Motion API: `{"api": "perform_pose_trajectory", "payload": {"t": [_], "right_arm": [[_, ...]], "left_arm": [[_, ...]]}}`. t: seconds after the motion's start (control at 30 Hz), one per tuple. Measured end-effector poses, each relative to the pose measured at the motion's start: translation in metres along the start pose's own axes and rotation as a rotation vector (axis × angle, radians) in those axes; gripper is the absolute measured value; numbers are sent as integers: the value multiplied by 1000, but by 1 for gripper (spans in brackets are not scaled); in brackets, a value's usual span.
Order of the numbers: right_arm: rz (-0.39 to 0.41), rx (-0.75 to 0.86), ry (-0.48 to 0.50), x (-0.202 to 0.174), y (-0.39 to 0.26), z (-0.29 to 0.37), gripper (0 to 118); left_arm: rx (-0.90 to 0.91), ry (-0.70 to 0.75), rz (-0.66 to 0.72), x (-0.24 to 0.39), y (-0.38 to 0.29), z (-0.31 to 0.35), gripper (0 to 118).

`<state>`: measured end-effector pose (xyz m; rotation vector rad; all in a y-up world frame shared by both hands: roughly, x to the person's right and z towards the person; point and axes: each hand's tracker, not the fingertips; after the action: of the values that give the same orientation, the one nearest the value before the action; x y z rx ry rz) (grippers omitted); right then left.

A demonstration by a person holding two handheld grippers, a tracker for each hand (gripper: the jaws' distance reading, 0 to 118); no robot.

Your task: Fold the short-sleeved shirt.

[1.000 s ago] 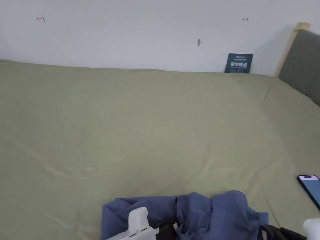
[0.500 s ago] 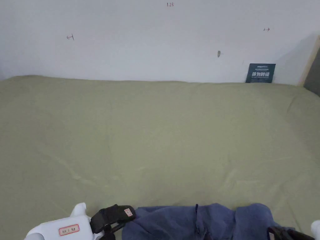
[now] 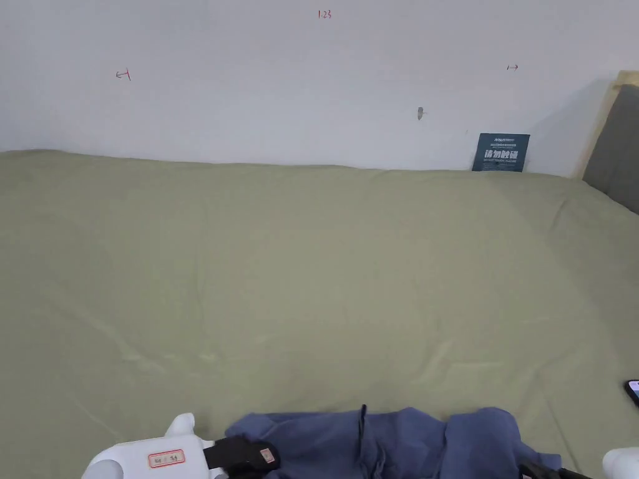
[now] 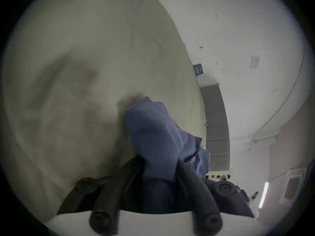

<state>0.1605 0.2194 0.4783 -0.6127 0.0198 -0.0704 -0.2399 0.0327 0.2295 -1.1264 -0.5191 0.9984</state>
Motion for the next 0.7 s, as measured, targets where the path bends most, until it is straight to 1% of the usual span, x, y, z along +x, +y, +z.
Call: {"api": "perform_pose_trajectory", "payload": {"t": [0.07, 0.13, 0.2, 0.23, 0.3, 0.37, 0.43, 0.47, 0.53, 0.57, 0.7], "right_arm": [[-5, 4, 1, 0, 1, 0, 0], [-6, 9, 9, 0, 3, -1, 0], [2, 12, 14, -3, 6, -4, 0], [10, 15, 23, -5, 7, -5, 0], [19, 21, 35, -8, 9, -7, 0], [22, 21, 47, -11, 11, -11, 0], [31, 21, 56, -13, 11, -14, 0], [36, 21, 59, -14, 11, -15, 0], [37, 18, 59, -15, 11, -16, 0], [37, 16, 59, -15, 11, -15, 0], [33, 15, 50, -12, 9, -9, 0]], "left_arm": [[25, 18, -14, 7, 6, 18, 11], [56, 96, -57, 20, 17, 42, 11], [80, 138, -75, 32, 30, 75, 11], [93, 148, -120, 40, 35, 92, 11], [162, 210, -209, 58, 41, 134, 11], [220, 316, -275, 76, 42, 170, 12], [254, 411, -355, 98, 33, 191, 12], [264, 438, -388, 107, 30, 196, 12], [258, 405, -382, 120, 23, 193, 12], [242, 390, -411, 130, 19, 185, 12], [141, 369, -521, 168, 0, 124, 12]]}}
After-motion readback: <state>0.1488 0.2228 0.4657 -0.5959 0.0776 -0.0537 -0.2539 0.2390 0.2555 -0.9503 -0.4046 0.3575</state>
